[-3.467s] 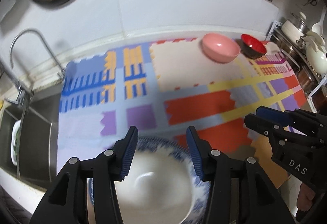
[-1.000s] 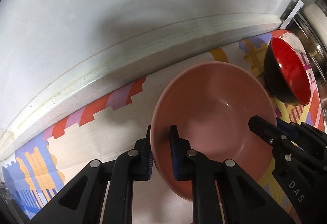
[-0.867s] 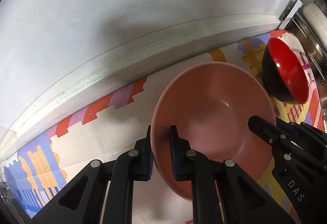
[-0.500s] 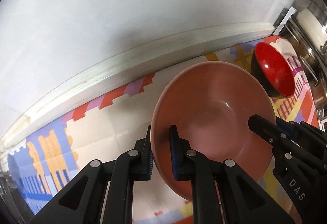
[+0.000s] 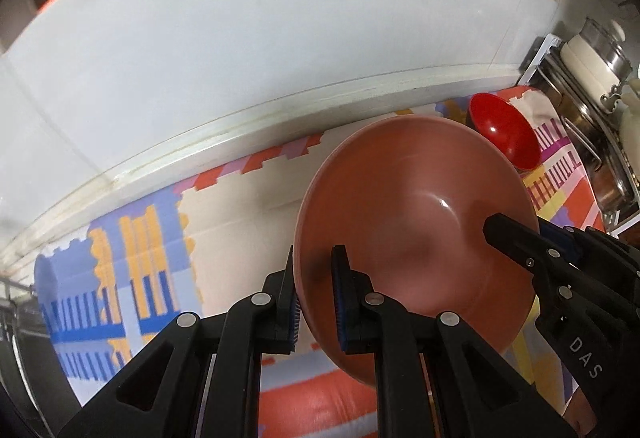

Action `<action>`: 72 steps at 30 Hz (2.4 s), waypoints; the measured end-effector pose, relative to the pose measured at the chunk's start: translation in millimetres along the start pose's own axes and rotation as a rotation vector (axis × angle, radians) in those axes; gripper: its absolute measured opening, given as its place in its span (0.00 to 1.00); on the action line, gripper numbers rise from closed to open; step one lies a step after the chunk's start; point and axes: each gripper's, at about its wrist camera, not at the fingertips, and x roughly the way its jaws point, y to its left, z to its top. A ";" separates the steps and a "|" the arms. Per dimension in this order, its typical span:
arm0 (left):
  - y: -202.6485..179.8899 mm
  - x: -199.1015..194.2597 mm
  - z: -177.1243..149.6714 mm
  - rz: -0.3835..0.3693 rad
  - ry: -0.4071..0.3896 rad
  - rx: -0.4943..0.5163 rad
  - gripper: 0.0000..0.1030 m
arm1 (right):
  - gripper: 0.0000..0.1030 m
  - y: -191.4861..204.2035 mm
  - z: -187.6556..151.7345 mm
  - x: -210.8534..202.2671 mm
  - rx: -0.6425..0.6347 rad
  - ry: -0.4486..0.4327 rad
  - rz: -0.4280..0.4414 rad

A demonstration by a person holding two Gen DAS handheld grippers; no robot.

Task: Organize plates and bowls
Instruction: 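Lift the pink bowl with both grippers and carry it over the plate stack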

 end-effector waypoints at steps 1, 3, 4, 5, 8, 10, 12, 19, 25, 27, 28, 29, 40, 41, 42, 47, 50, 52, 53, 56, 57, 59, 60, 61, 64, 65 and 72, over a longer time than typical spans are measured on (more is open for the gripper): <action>0.6 -5.8 -4.6 0.001 -0.007 -0.007 0.15 | 0.15 2.2 -2.8 -3.9 -0.009 -0.001 0.006; 2.2 -15.5 -13.1 0.004 -0.020 -0.022 0.15 | 0.15 9.0 -5.3 -9.3 -0.019 -0.004 0.013; 3.7 -21.4 -18.0 0.006 -0.027 -0.029 0.15 | 0.15 13.4 -8.5 -13.9 -0.028 -0.006 0.018; 5.4 -26.5 -22.7 0.008 -0.032 -0.034 0.15 | 0.15 15.7 -11.0 -18.1 -0.033 -0.008 0.022; 7.6 -42.7 -36.4 0.018 -0.050 -0.049 0.15 | 0.15 25.4 -20.3 -30.5 -0.052 -0.014 0.035; 8.6 -51.3 -44.0 0.028 -0.061 -0.055 0.15 | 0.15 32.8 -25.8 -39.9 -0.066 -0.017 0.048; 9.6 -59.6 -52.4 0.034 -0.067 -0.062 0.15 | 0.15 37.0 -30.1 -44.9 -0.072 -0.018 0.055; 18.1 -87.5 -86.1 0.042 -0.084 -0.112 0.15 | 0.15 60.2 -52.3 -71.1 -0.120 -0.031 0.073; 22.9 -106.9 -114.6 0.057 -0.099 -0.134 0.15 | 0.15 76.7 -73.5 -87.2 -0.152 -0.031 0.093; 24.7 -112.3 -122.9 0.063 -0.102 -0.142 0.15 | 0.15 81.8 -78.9 -91.7 -0.160 -0.030 0.099; 25.9 -115.4 -128.1 0.064 -0.103 -0.147 0.15 | 0.15 84.8 -81.9 -94.1 -0.168 -0.030 0.102; 27.0 -118.2 -132.9 0.066 -0.104 -0.151 0.15 | 0.15 88.2 -85.2 -96.7 -0.175 -0.030 0.105; 48.1 -149.2 -185.6 0.093 -0.110 -0.219 0.15 | 0.15 124.4 -118.1 -111.9 -0.242 -0.015 0.160; 49.7 -150.7 -188.9 0.093 -0.109 -0.224 0.15 | 0.15 128.6 -121.7 -112.9 -0.251 -0.012 0.163; 52.4 -152.7 -193.8 0.095 -0.109 -0.231 0.15 | 0.15 132.3 -124.6 -113.2 -0.257 -0.008 0.167; 65.6 -163.1 -218.2 0.104 -0.109 -0.275 0.15 | 0.15 150.4 -141.8 -112.7 -0.295 0.027 0.190; 74.1 -167.5 -232.0 0.110 -0.107 -0.296 0.15 | 0.15 160.3 -151.1 -110.0 -0.314 0.054 0.207; 79.0 -169.7 -240.7 0.116 -0.106 -0.308 0.15 | 0.15 167.0 -157.4 -107.9 -0.329 0.072 0.217; 82.3 -170.7 -246.5 0.119 -0.105 -0.317 0.15 | 0.15 169.7 -159.8 -106.9 -0.334 0.080 0.220; 88.2 -170.1 -258.2 0.125 -0.091 -0.331 0.15 | 0.15 178.0 -169.7 -102.7 -0.355 0.109 0.226; 90.0 -169.6 -262.4 0.125 -0.086 -0.335 0.16 | 0.15 179.9 -172.8 -101.5 -0.363 0.116 0.228; 94.2 -168.2 -270.1 0.128 -0.075 -0.345 0.16 | 0.15 184.7 -180.0 -97.9 -0.376 0.141 0.233; 95.8 -167.3 -273.8 0.129 -0.070 -0.348 0.16 | 0.15 185.8 -182.2 -96.1 -0.381 0.151 0.236; 97.4 -165.8 -277.7 0.130 -0.061 -0.352 0.16 | 0.15 187.4 -186.3 -93.3 -0.384 0.165 0.236; 100.1 -160.3 -285.4 0.124 -0.037 -0.359 0.16 | 0.15 190.5 -192.5 -87.6 -0.388 0.188 0.230; 100.8 -158.3 -287.8 0.120 -0.030 -0.360 0.16 | 0.15 190.7 -193.9 -86.2 -0.386 0.193 0.229; 103.9 -144.3 -298.8 0.106 0.016 -0.364 0.16 | 0.15 193.2 -204.1 -75.0 -0.398 0.226 0.215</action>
